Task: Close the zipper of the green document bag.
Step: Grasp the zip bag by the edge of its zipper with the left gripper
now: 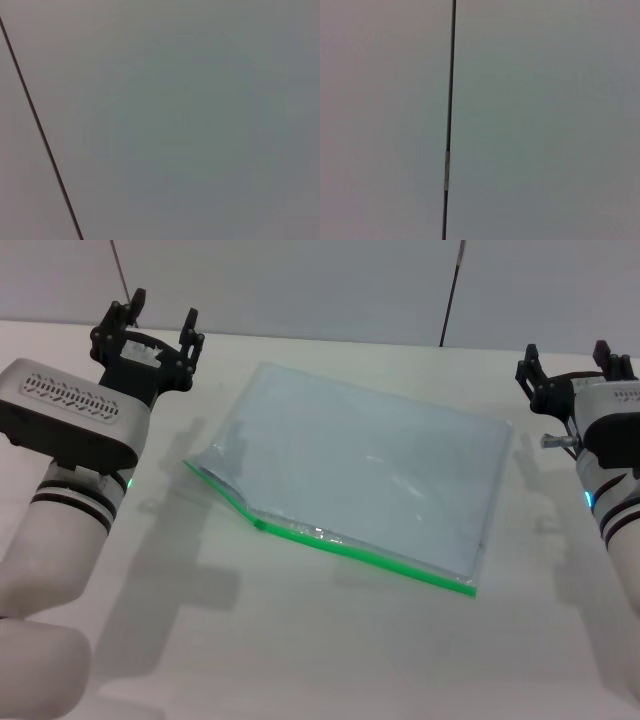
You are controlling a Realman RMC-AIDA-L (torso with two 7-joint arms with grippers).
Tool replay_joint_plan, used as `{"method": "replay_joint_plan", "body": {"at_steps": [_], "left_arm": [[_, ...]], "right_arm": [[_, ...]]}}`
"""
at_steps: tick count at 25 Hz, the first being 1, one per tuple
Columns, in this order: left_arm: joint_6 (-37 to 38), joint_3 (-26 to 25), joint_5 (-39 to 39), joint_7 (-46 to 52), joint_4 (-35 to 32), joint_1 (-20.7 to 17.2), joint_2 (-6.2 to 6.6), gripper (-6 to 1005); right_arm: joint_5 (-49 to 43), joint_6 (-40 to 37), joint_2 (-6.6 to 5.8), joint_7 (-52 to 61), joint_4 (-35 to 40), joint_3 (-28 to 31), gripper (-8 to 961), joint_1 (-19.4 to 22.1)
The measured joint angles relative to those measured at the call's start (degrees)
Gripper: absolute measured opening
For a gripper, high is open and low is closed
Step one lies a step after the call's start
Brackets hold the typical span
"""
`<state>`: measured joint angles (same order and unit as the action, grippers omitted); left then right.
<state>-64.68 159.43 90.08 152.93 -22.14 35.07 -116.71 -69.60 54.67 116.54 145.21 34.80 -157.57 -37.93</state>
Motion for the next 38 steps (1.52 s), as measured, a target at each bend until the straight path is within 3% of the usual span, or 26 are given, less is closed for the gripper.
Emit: {"method": "replay_joint_plan", "body": {"at_steps": [26,31,38], "left_arm": [[-0.4,0.0,0.01,-0.72,0.0,0.09,0.0,586],[-0.97,0.0,0.0,-7.65,-1.95,-0.76,0.01,585],[-6.1,0.01,0.08,-23.77,-8.45,-5.48,0.04,585]], "right_arm": [[0.3,-0.22,-0.09,0.42,0.14,0.22,833,-0.34],[0.23,-0.16,-0.09,0.44,0.18,0.07,833,-0.18],[0.07,-0.06,-0.15,0.4,0.1,0.07,834,0.05]]}}
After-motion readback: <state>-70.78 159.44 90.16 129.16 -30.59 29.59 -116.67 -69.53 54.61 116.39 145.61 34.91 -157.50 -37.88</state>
